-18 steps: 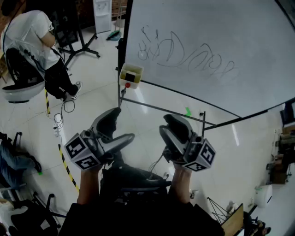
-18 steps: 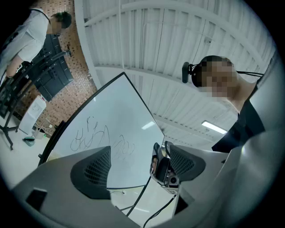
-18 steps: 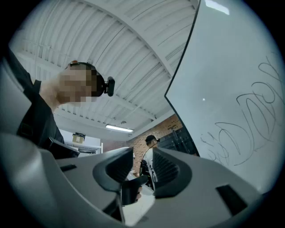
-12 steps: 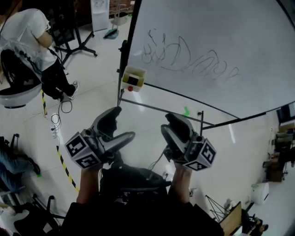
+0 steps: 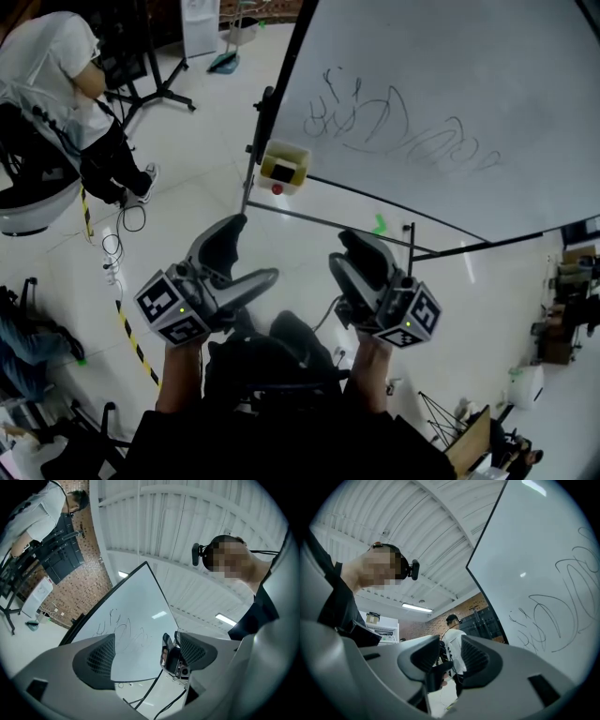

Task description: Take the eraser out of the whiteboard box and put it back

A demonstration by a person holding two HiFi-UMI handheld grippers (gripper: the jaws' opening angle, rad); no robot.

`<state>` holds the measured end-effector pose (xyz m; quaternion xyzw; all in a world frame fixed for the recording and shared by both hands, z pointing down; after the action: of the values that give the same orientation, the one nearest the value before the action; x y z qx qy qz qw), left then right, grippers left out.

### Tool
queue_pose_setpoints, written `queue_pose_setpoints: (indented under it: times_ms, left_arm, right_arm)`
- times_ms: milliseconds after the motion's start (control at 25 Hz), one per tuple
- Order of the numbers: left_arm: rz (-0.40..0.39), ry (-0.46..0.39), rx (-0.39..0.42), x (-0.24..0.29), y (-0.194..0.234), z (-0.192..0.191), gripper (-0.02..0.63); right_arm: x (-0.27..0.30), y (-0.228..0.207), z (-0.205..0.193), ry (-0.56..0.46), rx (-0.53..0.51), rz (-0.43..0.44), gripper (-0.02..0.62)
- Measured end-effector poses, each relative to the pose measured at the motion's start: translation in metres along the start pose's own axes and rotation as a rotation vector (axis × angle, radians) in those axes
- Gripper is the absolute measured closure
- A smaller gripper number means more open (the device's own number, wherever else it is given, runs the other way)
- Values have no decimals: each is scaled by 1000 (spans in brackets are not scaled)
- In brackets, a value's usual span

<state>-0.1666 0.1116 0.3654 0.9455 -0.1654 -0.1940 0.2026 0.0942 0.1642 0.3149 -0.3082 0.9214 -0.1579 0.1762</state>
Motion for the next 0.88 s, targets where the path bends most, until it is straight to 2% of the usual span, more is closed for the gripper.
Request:
queue_pose_setpoints:
  times_ms: [320,880]
  left_arm:
    - [34,9,-33,14,27,-3,175]
    - [137,16,75,87,48,4,175]
  right_arm:
    - [11,-38,-1,18,11,7,448]
    - [19,-141,45,7,-8,150,448]
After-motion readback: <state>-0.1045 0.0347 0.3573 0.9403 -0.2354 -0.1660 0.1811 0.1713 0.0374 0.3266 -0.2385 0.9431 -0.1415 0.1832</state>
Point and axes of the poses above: the fingertips, and each gripper's own axes: x forward along the fingers, y to its left, z out of its top, the point moved 10 cm from there along -x, backward along the fingers, and after that the axes turned 6 degrees about x, right-handed, at the moved point
